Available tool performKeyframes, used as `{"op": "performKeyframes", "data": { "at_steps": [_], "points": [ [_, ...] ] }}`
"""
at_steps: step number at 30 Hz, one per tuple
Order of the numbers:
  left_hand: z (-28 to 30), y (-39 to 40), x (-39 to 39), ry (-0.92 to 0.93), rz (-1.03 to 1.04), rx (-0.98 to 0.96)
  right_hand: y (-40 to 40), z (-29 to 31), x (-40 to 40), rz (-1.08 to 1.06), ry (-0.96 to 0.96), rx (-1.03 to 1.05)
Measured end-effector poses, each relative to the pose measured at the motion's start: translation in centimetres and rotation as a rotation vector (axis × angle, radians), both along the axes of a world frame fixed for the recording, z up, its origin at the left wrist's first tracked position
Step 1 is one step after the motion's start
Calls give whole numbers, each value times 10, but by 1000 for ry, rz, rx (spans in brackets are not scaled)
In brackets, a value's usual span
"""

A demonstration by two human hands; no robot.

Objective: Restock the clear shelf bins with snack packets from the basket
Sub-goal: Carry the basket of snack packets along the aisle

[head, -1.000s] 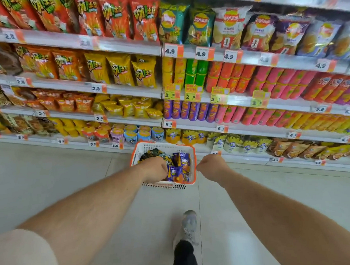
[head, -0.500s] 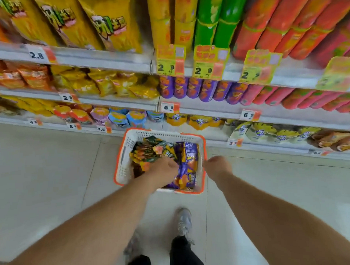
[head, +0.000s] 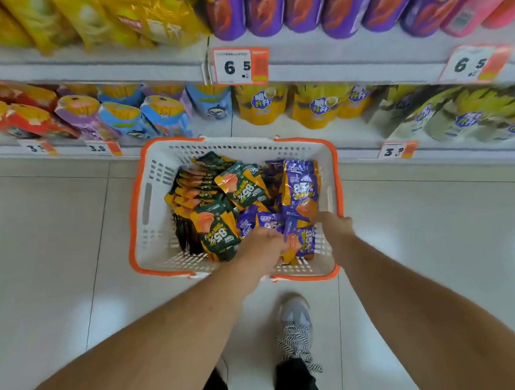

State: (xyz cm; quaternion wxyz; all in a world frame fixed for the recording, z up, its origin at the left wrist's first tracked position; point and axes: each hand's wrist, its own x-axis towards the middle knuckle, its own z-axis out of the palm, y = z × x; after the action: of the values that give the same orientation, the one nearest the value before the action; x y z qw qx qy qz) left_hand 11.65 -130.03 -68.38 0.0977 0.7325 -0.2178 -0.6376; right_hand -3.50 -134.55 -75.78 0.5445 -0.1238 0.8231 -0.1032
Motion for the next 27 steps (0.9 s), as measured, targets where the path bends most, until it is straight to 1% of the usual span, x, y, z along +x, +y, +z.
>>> {"op": "performKeyframes", "data": {
  "at_steps": [1, 3, 4, 5, 7, 10, 12, 15, 18, 20, 21, 23, 26, 27],
  "points": [
    [-5, 2, 4, -13, -13, -6, -1, 1, 6, 2, 43, -1],
    [-11, 4, 16, -47, -39, -4, 2, 16, 18, 128, 290, 7],
    [-13, 6, 23, -71, -53, -10, 4, 27, 27, 162, 373, -43],
    [-14, 6, 32, -94, -71, -27, 5, 41, 38, 158, 364, -122],
    [-10, 10, 50, -143, -98, -42, 5, 67, 67, 165, 224, -223],
    [-1, 16, 81, -285, -120, -61, 2, 86, 122, 363, -49, -173],
    [-3, 20, 103, -366, -93, -53, 1, 86, 152, 487, -160, -135],
    [-11, 24, 144, -486, -90, 0, -2, 69, 182, 523, -226, -67],
    [-41, 25, 184, -629, -54, 61, -2, 51, 201, 543, -245, -42],
    [-61, 23, 205, -702, -78, 33, -2, 40, 212, 561, -230, -14],
    [-67, 20, 213, -715, -84, 21, -2, 34, 218, 575, -214, 7],
    [-82, 14, 226, -672, -34, 14, -3, 21, 229, 579, -186, 35],
    [-98, 0, 240, -490, 155, 27, -4, 7, 239, 539, -160, 36],
    [-98, -4, 243, -476, 219, 29, -4, 6, 241, 531, -145, 33]
  ]
}}
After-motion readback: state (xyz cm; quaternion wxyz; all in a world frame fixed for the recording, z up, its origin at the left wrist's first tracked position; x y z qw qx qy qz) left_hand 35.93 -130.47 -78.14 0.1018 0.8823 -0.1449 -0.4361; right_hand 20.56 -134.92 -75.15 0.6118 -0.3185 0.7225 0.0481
